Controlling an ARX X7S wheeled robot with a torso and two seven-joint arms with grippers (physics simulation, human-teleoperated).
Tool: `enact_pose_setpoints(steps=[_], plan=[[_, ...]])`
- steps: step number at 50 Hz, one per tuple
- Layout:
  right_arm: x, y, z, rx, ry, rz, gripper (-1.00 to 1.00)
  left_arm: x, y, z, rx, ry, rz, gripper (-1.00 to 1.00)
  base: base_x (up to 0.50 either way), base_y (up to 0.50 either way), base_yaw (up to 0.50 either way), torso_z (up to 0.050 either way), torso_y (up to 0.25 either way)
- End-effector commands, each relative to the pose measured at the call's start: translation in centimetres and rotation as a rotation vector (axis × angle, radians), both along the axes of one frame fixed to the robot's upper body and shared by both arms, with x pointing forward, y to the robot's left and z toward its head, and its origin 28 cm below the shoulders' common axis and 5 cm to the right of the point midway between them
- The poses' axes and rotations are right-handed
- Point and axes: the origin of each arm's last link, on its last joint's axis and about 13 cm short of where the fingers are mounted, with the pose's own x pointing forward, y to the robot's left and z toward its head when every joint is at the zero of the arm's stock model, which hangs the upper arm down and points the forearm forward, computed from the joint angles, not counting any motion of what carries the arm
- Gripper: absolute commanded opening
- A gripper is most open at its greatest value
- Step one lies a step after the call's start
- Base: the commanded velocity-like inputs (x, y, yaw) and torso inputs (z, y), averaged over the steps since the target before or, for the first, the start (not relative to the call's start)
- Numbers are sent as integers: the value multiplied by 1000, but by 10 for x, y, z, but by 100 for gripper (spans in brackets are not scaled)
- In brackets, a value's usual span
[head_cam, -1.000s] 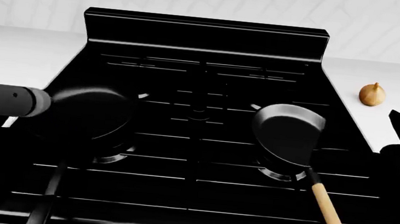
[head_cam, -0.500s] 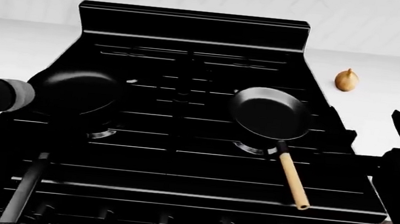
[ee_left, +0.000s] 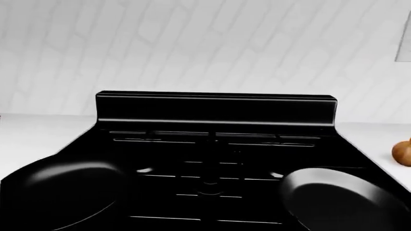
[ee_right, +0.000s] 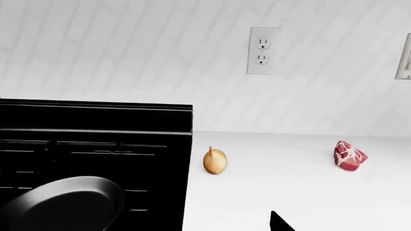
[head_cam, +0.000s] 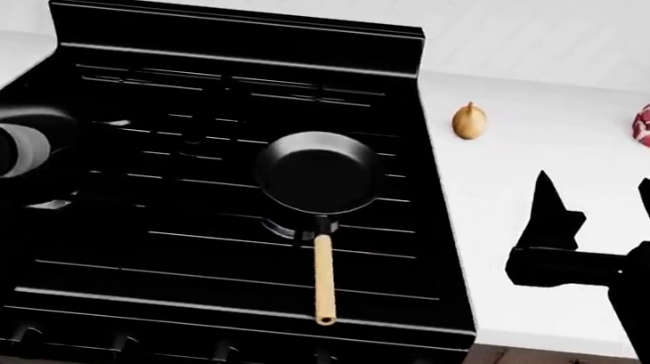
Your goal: Place both pans onto different burners. Then place the onion and the lamb chop on different pans.
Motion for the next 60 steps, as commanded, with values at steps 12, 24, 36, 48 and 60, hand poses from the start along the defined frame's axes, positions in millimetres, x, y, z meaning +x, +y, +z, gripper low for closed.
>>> enact_pose_setpoints(steps=[12, 24, 36, 48, 60], plan=[[0, 0, 0, 7, -4, 4, 100, 1, 0, 1, -6, -6, -1, 100, 0, -500, 0, 0, 0], [-1, -2, -1, 11, -3, 1, 100, 1, 0, -1, -6, -2, 0, 100, 0, -500, 0, 0, 0], [-2, -1, -1, 11, -5, 4, 100, 1, 1, -2, -10, -3, 1, 100, 0, -500, 0, 0, 0], [0, -1, -2, 15, -2, 4, 100, 3, 0, 1, -10, -11, -2, 100, 0, -500, 0, 0, 0], [0, 0, -3, -3, -6, -2, 100, 3, 1, 1, -12, -11, -1, 100, 0, -458, 0, 0, 0]])
